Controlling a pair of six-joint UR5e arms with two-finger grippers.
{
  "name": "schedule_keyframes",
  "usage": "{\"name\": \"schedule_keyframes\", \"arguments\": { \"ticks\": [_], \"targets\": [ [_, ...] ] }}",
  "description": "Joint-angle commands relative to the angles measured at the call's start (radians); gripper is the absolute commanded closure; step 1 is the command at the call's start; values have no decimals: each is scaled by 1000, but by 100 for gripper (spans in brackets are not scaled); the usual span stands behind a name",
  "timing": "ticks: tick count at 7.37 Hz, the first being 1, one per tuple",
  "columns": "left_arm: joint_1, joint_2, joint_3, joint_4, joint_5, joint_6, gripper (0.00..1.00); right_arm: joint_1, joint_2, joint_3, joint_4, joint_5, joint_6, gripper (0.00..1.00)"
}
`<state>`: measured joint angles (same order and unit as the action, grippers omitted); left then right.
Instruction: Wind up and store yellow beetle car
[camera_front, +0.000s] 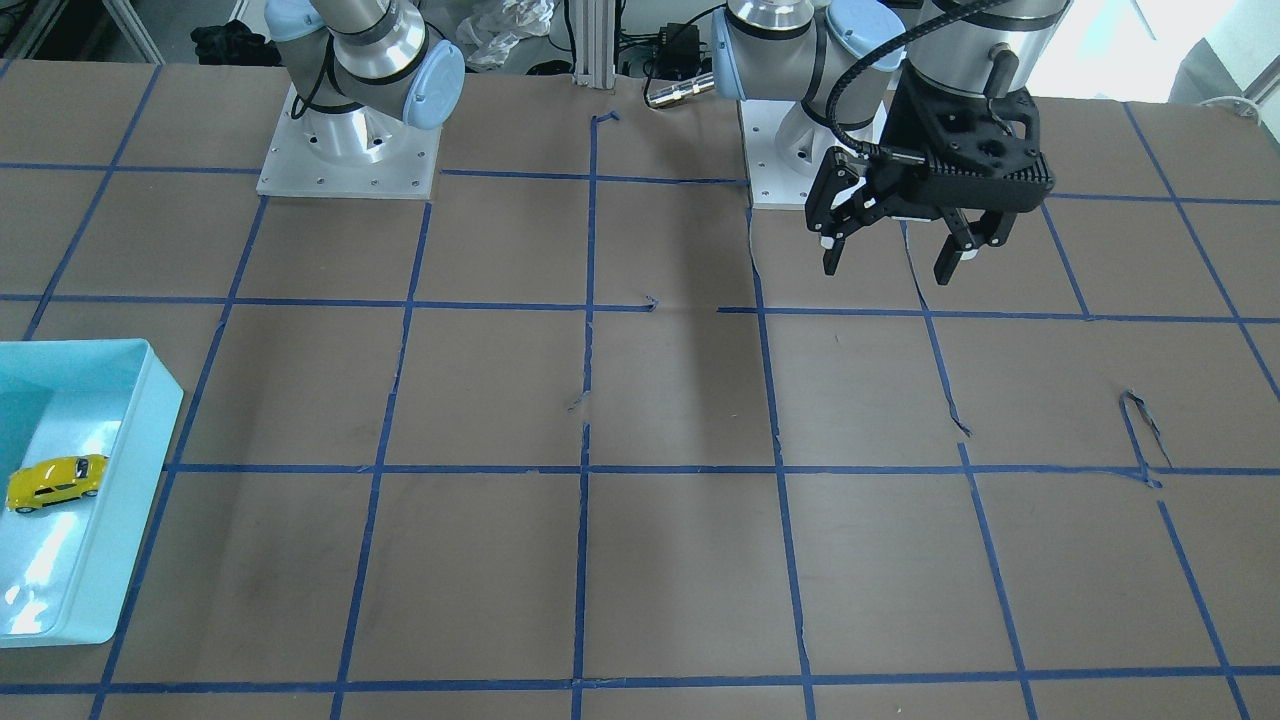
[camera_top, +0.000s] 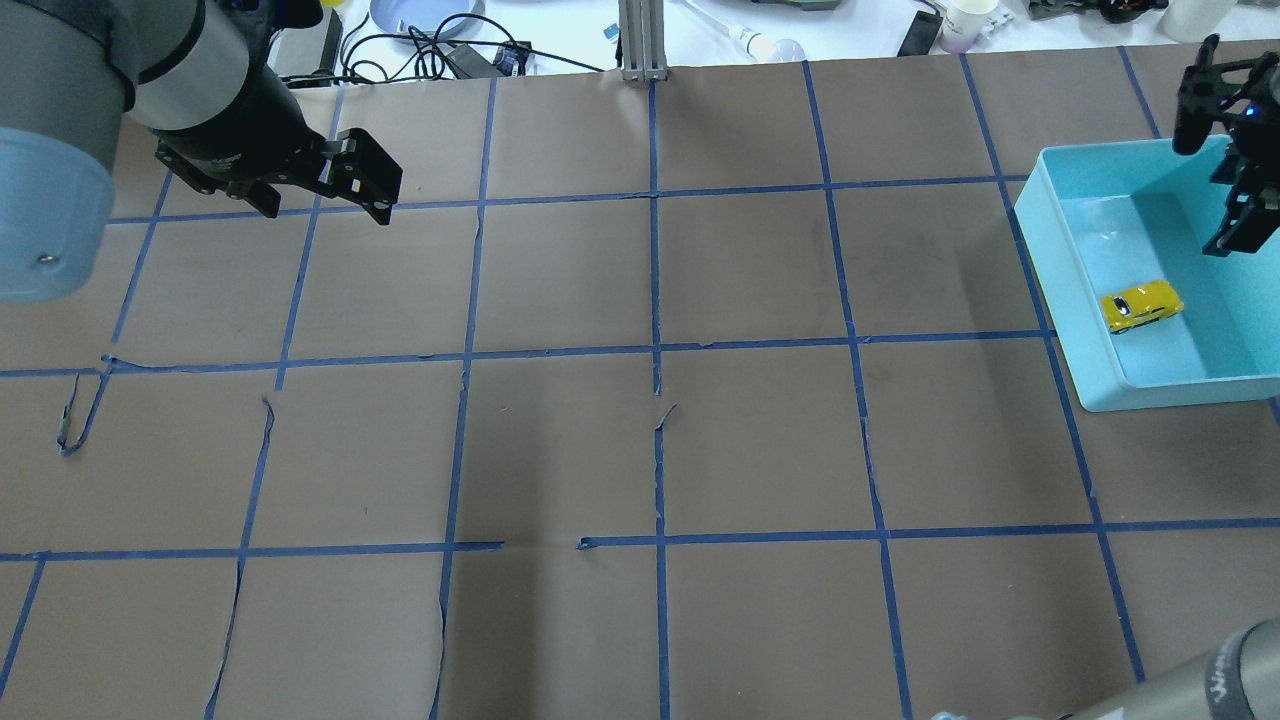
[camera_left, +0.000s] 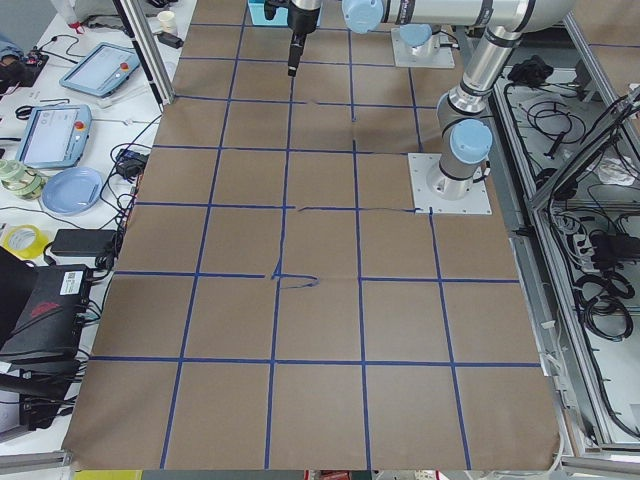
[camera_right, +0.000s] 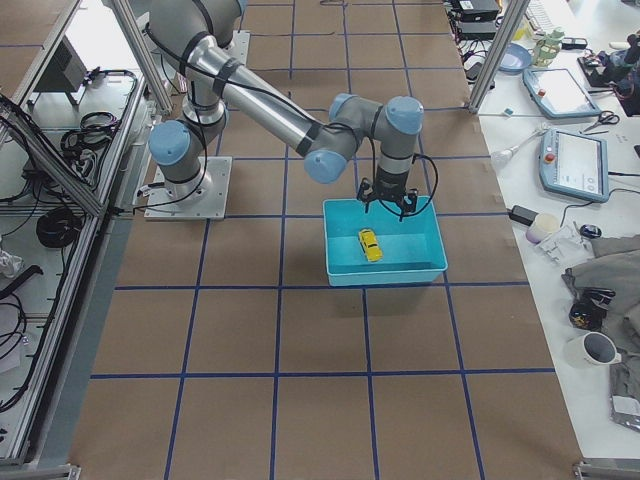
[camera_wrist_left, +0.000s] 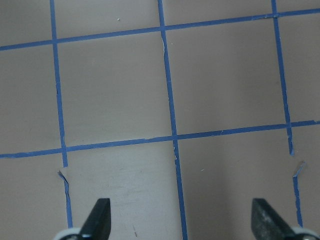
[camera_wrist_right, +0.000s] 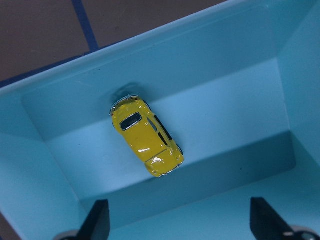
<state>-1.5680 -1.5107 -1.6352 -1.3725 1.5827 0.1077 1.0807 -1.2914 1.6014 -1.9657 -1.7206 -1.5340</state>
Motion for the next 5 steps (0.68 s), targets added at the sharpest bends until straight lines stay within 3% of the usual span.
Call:
{"name": "schedule_keyframes", "arguments": {
  "ticks": [1, 3, 5],
  "targets": [
    [0, 0, 0, 0, -1, 0, 0, 22, -104, -6, 147, 15, 518, 0],
    [2, 0, 0, 3, -1, 1, 0, 42, -205, -24, 194, 15, 970, 0],
    [2, 0, 0, 3, -1, 0, 0, 155, -241, -23, 246, 16, 1319, 0]
  ]
}}
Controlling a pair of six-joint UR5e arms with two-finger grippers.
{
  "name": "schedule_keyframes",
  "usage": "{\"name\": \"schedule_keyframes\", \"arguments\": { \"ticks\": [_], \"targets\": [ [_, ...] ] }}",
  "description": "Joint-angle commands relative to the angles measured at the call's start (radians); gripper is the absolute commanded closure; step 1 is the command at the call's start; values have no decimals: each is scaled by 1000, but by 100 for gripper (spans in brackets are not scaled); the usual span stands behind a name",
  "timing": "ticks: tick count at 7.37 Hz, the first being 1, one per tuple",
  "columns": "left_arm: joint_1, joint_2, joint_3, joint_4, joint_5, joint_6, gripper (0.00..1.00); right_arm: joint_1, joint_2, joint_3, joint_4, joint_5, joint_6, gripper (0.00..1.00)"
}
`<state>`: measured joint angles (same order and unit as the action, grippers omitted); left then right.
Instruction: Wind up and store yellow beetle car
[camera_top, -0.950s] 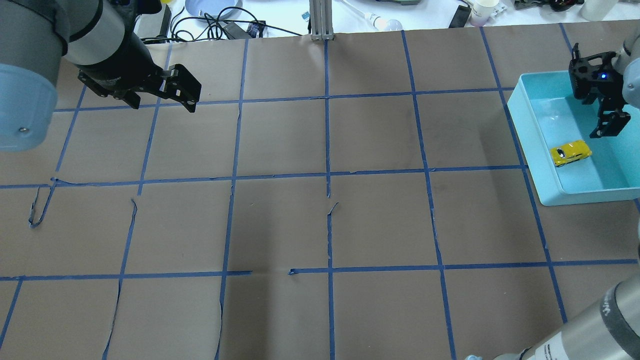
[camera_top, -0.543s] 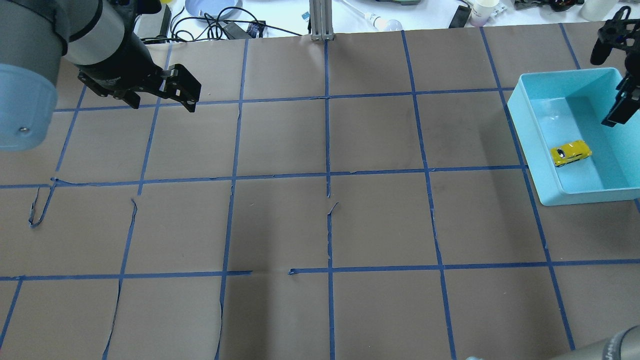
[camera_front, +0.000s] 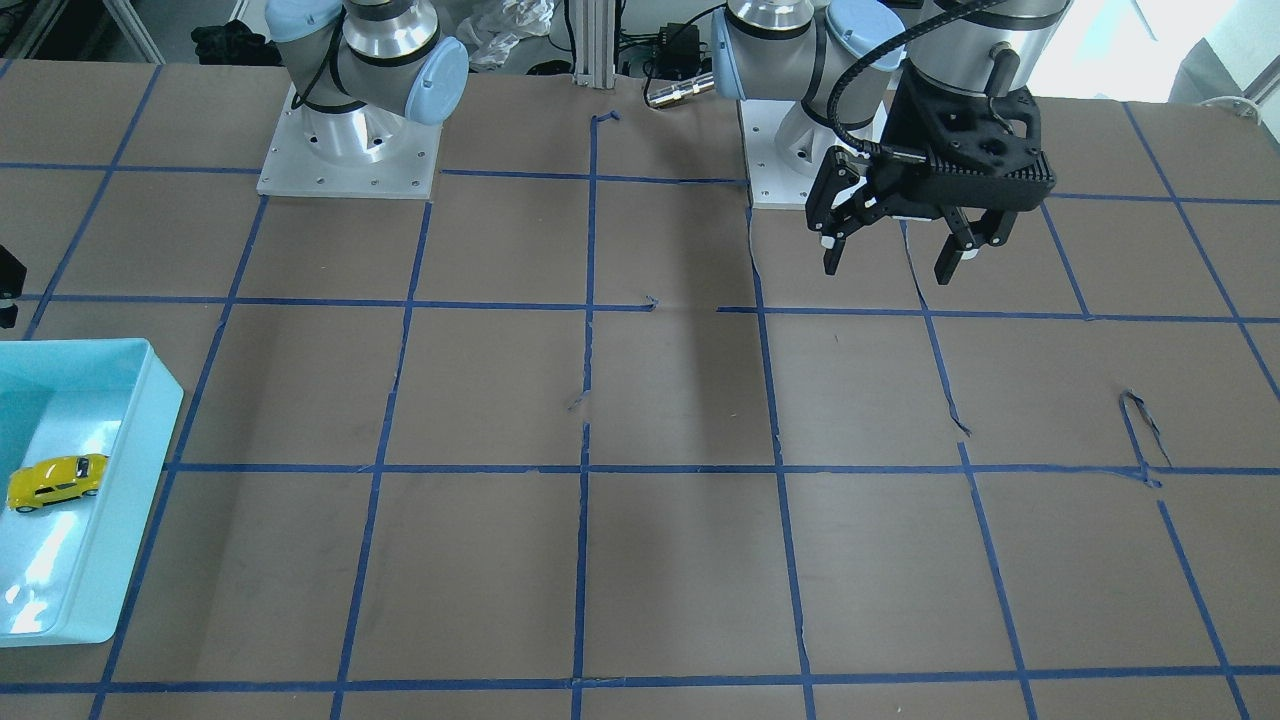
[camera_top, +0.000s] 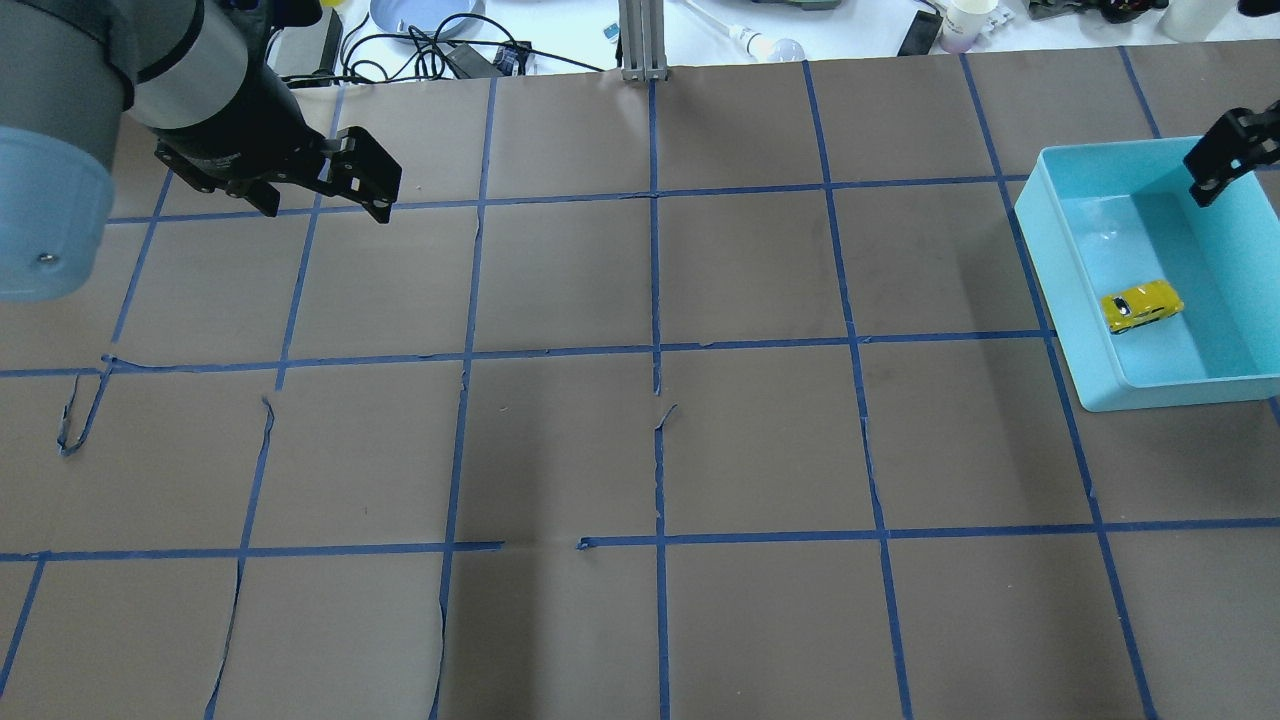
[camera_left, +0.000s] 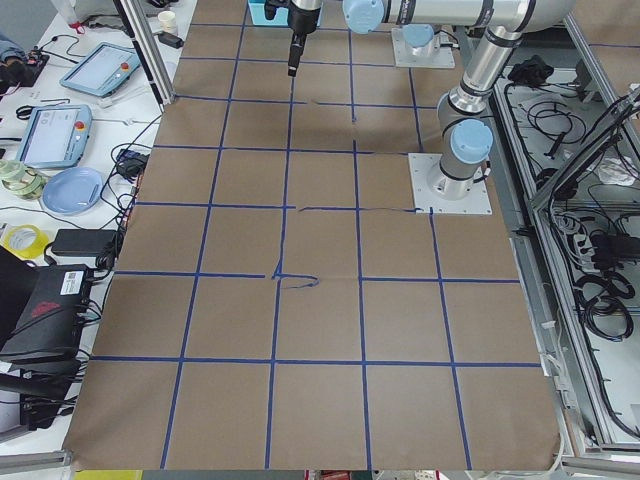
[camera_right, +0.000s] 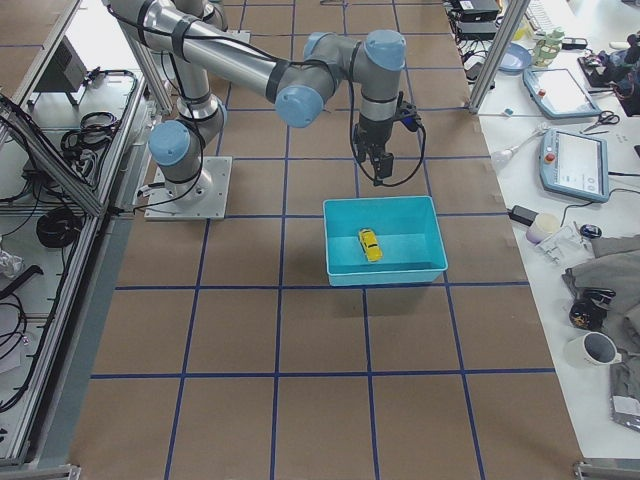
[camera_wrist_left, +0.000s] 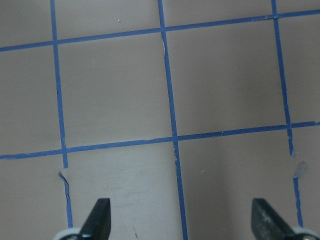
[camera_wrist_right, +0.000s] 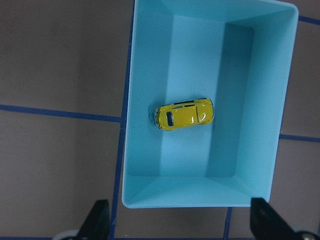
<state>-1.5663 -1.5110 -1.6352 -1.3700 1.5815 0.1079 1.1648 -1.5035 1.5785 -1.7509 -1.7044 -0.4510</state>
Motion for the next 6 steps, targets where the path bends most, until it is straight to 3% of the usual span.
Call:
{"name": "schedule_keyframes", "arguments": {
  "ticks": [1, 3, 6],
  "targets": [
    [0, 0, 0, 0, 0, -1, 0, 160, -40, -2, 57, 5, 434, 0],
    [2, -2, 2, 2, -2, 1, 0, 298, -38, 0, 64, 177, 694, 0],
    [2, -2, 2, 2, -2, 1, 0, 320, -47, 8, 85, 167, 721, 0]
  ]
}}
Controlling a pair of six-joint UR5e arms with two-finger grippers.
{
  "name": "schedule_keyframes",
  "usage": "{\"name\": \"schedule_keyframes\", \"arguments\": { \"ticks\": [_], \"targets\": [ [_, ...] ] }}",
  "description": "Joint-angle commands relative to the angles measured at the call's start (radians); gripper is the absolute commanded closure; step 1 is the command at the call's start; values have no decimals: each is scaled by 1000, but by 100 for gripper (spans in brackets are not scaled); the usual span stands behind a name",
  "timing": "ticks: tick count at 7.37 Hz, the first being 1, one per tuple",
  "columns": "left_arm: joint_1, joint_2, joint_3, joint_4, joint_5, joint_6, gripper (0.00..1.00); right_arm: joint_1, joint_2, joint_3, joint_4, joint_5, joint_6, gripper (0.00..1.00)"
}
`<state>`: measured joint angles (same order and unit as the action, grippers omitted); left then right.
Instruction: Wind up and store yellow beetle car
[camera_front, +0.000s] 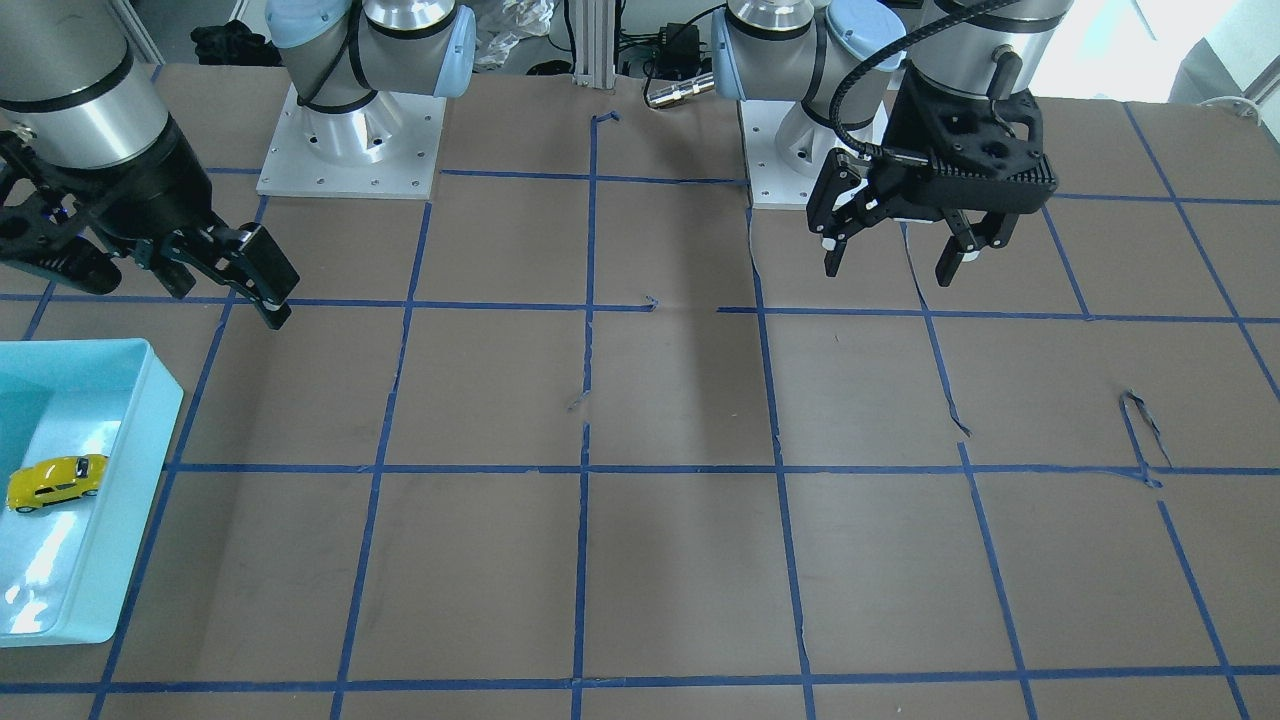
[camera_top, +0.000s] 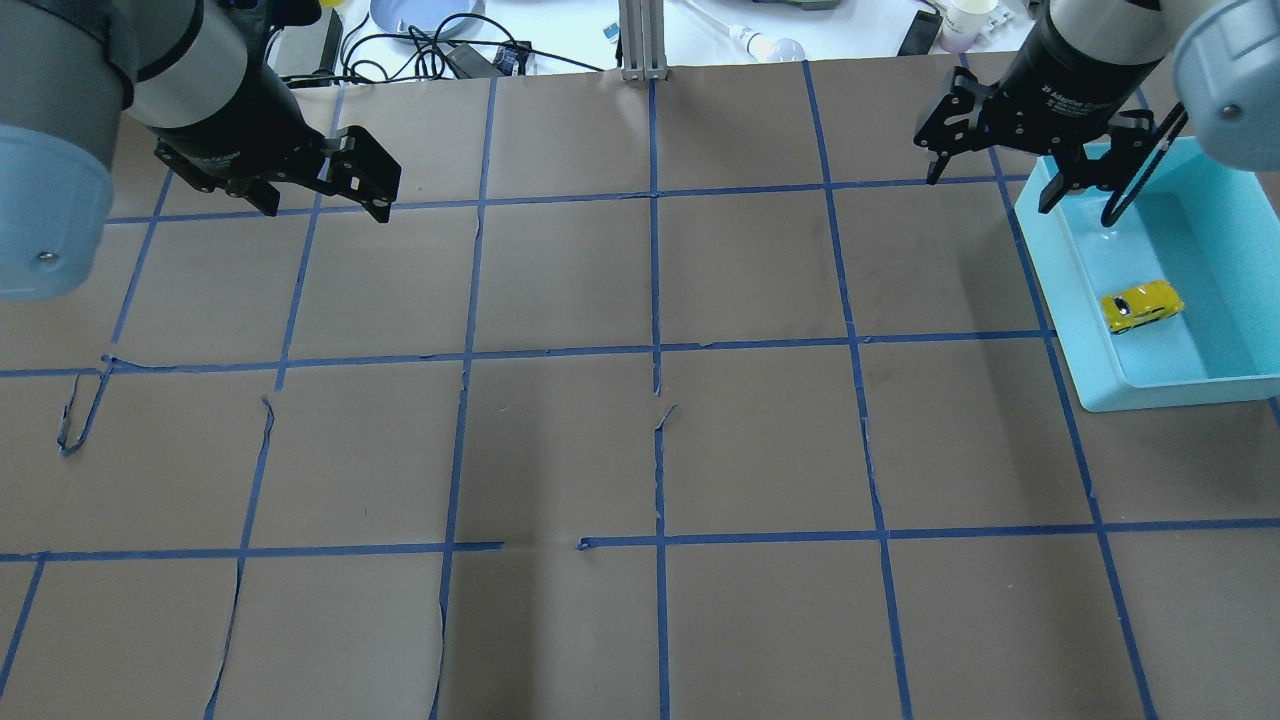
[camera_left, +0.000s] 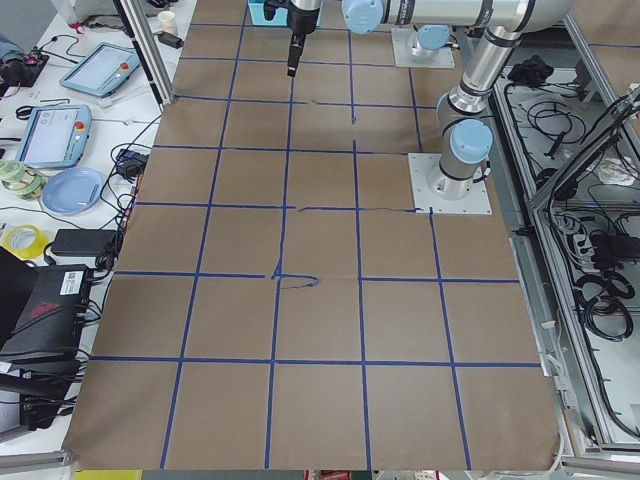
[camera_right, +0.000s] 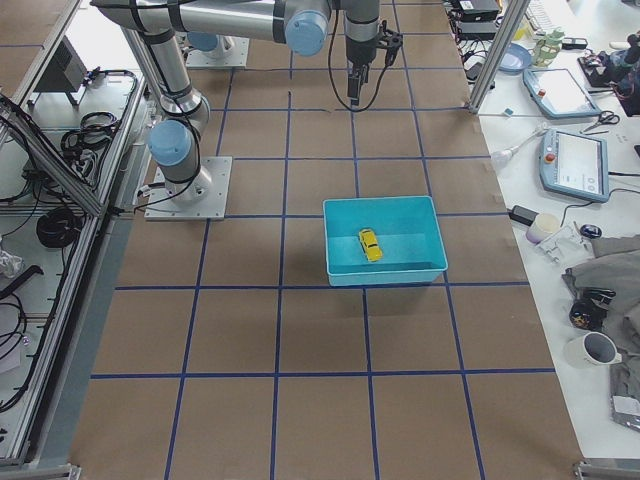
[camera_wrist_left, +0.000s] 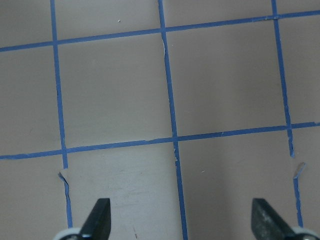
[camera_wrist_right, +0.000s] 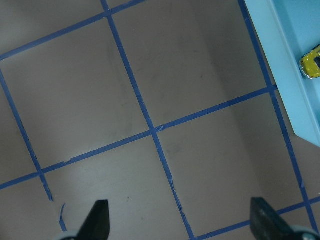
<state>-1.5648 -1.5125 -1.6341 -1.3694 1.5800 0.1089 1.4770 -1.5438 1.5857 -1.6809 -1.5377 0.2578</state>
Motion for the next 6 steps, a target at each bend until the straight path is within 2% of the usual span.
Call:
{"name": "schedule_keyframes", "arguments": {
  "ticks": [1, 4, 5, 6],
  "targets": [
    [0, 0, 2, 0, 0, 0, 0, 9, -25, 2, 45, -1, 17, 0],
    [0, 5, 11, -16, 11, 11, 0, 46, -18, 4, 47, -8, 18, 0],
    [0, 5, 14, -20, 11, 11, 0, 86, -15, 4, 46, -65, 24, 0],
    [0, 5, 14, -22, 11, 9, 0, 91, -12, 5, 44, -62, 21, 0]
  ]
}}
